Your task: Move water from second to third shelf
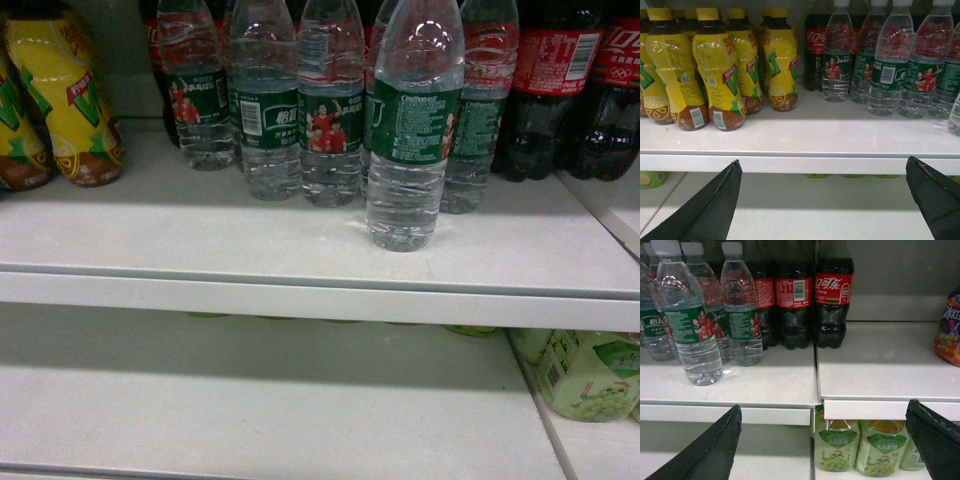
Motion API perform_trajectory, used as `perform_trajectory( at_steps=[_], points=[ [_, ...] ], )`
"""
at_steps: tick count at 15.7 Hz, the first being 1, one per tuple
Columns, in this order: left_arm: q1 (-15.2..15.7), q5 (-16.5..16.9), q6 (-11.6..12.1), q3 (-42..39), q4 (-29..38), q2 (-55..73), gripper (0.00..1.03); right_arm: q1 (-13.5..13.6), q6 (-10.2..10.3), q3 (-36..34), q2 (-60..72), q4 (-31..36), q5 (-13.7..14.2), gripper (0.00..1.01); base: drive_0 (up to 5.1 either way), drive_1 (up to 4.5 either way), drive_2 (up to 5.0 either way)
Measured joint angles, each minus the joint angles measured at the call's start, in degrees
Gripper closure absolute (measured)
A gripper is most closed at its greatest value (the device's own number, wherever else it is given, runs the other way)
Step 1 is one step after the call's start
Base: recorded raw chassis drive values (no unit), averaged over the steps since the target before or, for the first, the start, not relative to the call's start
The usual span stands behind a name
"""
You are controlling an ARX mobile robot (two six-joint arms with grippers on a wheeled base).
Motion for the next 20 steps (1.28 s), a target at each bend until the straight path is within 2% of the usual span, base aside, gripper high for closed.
perform_trajectory(
  at_steps=[10,11,12,13,14,15,16,17,18,20],
  points=[
    [0.0,0.0,0.0,0.0,0.0,0.0,0.05,0.0,0.0,0.0,0.0,0.0,0.0,0.03,0.0,0.0,0.0],
    [0.0,0.0,0.0,0.0,0.0,0.0,0.05,0.92,1.92,0.94,0.76,-4.24,2.6,0.03,0.0,0.0,0.0],
    [0.0,0.02,0.0,0.0,0.02,0.0,0.05,3.04,6.86,3.28,5.44,-9.88,7.93,0.03,0.0,0.0,0.0],
    [0.0,-0.02,0.0,0.0,0.02,0.0,0.05,1.25,11.61,3.78,6.75,-9.64,7.34,0.03,0.0,0.0,0.0],
    [0.0,0.02,0.0,0.0,0.07,0.0,0.05,-1.2,12.79,6.21,10.21,-4.48,4.96,0.03,0.0,0.0,0.0],
    [0.0,0.0,0.0,0.0,0.02,0.0,0.05,-2.73,12.87,9.33,16.66,1.64,2.6,0.03,0.0,0.0,0.0],
    [0.0,0.0,-0.02,0.0,0.0,0.0,0.05,-2.6,12.83,11.28,21.81,6.12,1.55,0.03,0.0,0.0,0.0],
    [0.0,0.0,0.0,0.0,0.02,0.0,0.05,-1.33,12.24,14.03,29.42,12.59,1.6,0.03,0.0,0.0,0.0],
    [0.0,0.0,-0.02,0.0,0.02,0.0,0.05,1.49,11.76,18.16,38.77,19.8,1.75,0.03,0.0,0.0,0.0],
    [0.0,0.0,0.0,0.0,0.02,0.0,0.05,5.49,11.65,22.71,49.33,26.8,1.9,0.03,0.0,0.0,0.0]
  ],
)
